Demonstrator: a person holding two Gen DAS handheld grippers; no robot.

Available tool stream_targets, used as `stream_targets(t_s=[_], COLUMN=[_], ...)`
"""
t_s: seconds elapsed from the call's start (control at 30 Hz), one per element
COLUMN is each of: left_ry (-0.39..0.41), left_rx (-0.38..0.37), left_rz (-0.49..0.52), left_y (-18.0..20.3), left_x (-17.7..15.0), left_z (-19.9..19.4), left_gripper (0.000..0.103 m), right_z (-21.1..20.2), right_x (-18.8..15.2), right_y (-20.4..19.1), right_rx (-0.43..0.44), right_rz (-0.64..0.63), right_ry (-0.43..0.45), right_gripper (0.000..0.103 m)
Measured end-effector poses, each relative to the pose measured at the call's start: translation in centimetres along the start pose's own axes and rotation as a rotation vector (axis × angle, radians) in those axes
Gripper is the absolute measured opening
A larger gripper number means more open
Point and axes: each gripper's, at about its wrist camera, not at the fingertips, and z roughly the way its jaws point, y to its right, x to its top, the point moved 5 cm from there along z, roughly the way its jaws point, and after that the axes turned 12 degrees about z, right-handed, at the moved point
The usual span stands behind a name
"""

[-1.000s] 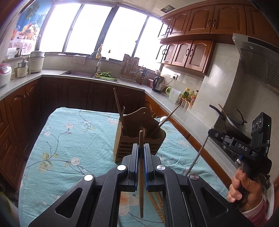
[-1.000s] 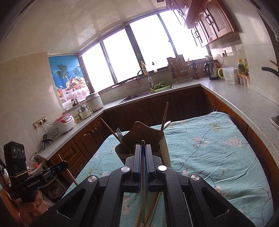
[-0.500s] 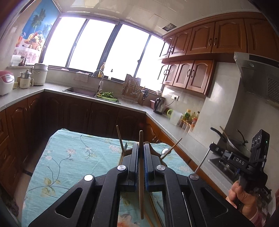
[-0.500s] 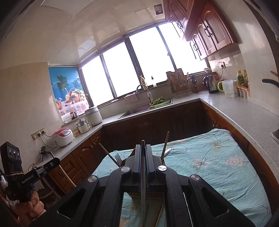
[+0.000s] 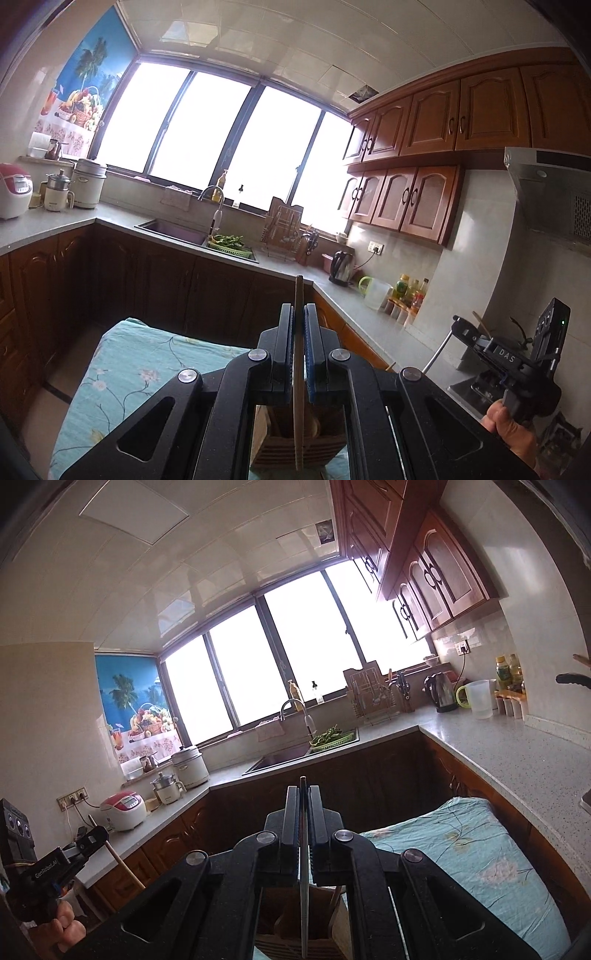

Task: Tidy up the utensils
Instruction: 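Lift the wooden chopstick with the left gripper while the right gripper carries its metal chopstick into the holder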

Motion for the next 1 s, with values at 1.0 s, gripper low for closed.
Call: stream_targets(t_s=[1.0], left_ry=[-0.15], left_rx=[0.062], left_rz=[-0.017], left_y=[0.3], left_x=[-8.6], left_z=[13.5], left_gripper=[0.004], right_z=[6.8], right_x=[-8.0], right_y=[5.1], right_rx=[-0.091], right_rz=[-0.001], right_ry=[-0.1], right_gripper=[0.004])
